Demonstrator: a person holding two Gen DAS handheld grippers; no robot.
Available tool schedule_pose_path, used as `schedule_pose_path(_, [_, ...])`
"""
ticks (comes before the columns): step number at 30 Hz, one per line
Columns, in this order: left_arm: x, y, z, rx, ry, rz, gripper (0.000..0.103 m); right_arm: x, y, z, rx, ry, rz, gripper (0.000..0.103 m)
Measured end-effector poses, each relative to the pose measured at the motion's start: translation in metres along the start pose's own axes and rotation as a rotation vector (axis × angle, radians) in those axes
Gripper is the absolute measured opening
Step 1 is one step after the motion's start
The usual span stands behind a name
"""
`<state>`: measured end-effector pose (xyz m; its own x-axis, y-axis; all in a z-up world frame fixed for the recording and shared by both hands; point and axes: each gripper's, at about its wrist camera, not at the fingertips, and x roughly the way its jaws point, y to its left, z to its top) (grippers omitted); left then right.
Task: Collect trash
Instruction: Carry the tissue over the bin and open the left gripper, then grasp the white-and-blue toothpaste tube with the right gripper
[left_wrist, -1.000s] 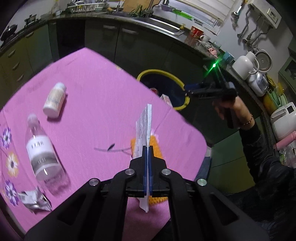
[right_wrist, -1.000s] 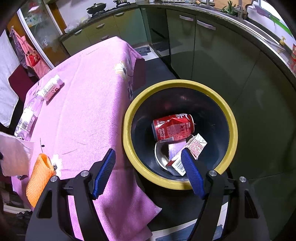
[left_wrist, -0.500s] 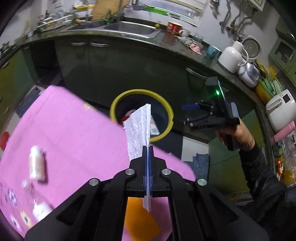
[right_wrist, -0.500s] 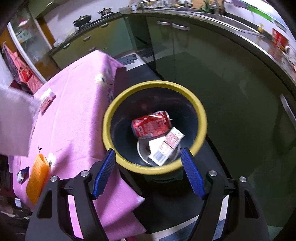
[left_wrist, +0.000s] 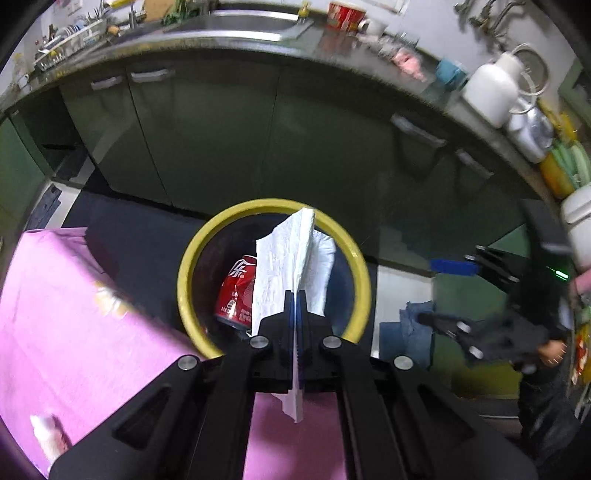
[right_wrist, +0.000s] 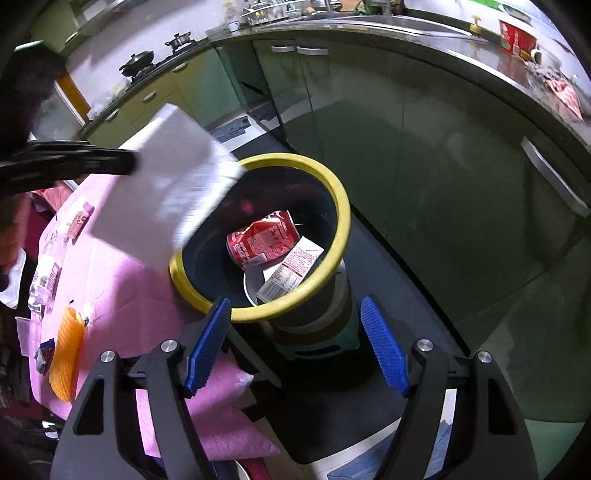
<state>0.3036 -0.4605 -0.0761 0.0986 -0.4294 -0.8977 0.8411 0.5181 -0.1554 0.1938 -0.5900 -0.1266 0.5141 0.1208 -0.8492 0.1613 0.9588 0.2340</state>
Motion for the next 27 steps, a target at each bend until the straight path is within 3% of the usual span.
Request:
schedule_pose_path(5, [0.042, 0.005, 0.008, -0.012, 0.058, 0.044, 0.004, 0.001, -0.005, -0.006, 0.019, 0.008, -0.002, 0.073])
schedule_pose_path(6, [0.046, 0.008, 0.007, -0.019, 0.068, 0.050, 0.019, 0.002, -0.006, -0.006, 0.025, 0.009, -0.002, 0.073])
schedule_pose_path(7, [0.047, 0.008, 0.006, -0.022, 0.074, 0.051, 0.043, 0.002, -0.008, -0.007, 0.030, 0.012, -0.002, 0.073])
schedule_pose_path(9, [0.041, 0.006, 0.003, -0.028, 0.057, 0.059, 0.059, 0.001, -0.006, -0.008, 0.031, 0.017, -0.002, 0.074])
schedule_pose_path(14, [-0.007, 0.004, -0.020, -0.050, 0.015, 0.029, 0.063, 0.003, -0.001, -0.007, 0.024, 0.031, -0.008, 0.074])
schedule_pose_path(17, [-0.062, 0.005, -0.052, -0.087, -0.073, 0.011, 0.077, 0.001, 0.009, -0.006, 0.014, 0.033, -0.002, 0.074])
schedule_pose_path(19, [-0.096, 0.008, -0.077, -0.105, -0.141, 0.037, 0.086, 0.004, 0.022, -0.005, -0.006, 0.041, 0.005, 0.074])
schedule_pose_path(22, [-0.143, 0.015, -0.123, -0.129, -0.230, 0.099, 0.089, 0.006, 0.051, -0.007, -0.056, 0.062, 0.022, 0.074])
schedule_pose_path(27, [-0.193, 0.040, -0.212, -0.218, -0.312, 0.177, 0.090, 0.003, 0.131, -0.017, -0.208, 0.109, 0.042, 0.074])
